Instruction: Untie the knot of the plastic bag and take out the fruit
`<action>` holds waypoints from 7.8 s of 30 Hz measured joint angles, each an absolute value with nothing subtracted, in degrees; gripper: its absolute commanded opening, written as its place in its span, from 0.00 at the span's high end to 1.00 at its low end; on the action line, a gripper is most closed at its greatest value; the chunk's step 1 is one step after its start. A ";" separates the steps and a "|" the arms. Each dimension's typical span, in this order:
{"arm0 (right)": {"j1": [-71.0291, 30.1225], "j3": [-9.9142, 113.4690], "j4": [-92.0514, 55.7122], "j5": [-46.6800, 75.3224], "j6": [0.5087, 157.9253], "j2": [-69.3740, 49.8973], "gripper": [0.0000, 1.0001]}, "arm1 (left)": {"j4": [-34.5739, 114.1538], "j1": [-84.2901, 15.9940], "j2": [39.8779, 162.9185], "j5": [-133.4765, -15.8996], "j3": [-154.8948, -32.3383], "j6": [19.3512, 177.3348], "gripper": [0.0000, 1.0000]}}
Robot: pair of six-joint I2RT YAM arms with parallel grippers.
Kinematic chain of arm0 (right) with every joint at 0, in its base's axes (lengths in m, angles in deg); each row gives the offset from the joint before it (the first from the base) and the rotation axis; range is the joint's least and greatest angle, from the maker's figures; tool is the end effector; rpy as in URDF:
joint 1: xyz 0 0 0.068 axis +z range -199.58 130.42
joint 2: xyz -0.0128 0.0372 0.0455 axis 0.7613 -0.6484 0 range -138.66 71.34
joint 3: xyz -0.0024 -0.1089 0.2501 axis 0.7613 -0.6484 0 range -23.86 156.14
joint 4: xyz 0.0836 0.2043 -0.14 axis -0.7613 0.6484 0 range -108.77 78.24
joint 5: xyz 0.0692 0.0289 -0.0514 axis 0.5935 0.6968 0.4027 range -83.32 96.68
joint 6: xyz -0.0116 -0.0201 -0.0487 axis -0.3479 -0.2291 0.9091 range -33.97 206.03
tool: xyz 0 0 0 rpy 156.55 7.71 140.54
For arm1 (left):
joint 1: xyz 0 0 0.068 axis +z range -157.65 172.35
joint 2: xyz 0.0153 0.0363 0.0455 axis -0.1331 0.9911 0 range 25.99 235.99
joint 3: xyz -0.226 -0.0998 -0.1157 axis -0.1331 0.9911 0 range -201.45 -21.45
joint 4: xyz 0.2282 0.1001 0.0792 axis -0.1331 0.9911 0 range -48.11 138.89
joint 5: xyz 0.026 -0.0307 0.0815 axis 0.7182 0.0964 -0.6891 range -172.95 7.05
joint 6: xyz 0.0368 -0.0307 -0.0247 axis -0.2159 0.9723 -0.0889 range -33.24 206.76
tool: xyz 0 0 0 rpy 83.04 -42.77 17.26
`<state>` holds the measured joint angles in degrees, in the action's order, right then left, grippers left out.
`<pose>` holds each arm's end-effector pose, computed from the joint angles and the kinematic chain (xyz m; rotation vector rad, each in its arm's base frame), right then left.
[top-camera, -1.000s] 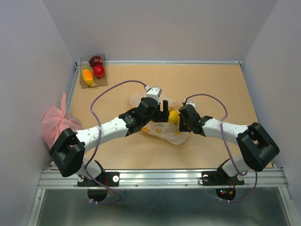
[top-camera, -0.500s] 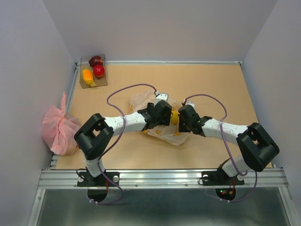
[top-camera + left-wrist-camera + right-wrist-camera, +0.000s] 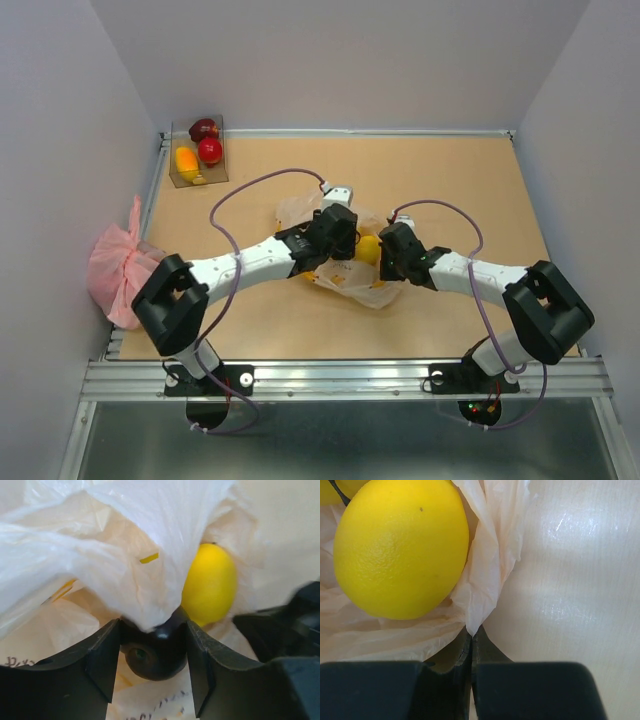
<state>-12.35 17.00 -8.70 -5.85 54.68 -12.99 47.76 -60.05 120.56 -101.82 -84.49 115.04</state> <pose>0.2258 0.1617 0.1637 -0.0377 2.4885 0.2359 0.2330 -0.2835 0.2342 0.2839 2.1974 -0.4269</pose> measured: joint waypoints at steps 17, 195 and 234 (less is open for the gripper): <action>-12.35 17.00 -8.68 -6.53 54.72 -12.93 0.97 | 46.04 -32.10 103.38 -93.65 -94.44 111.80 0.66; -12.30 15.78 -12.77 -9.99 58.00 -9.78 0.99 | 44.33 -52.75 107.07 -82.96 -85.35 96.76 0.19; -12.30 15.76 -12.77 -5.96 57.30 -8.25 1.00 | 34.43 -49.62 134.52 -98.09 -100.54 122.62 0.39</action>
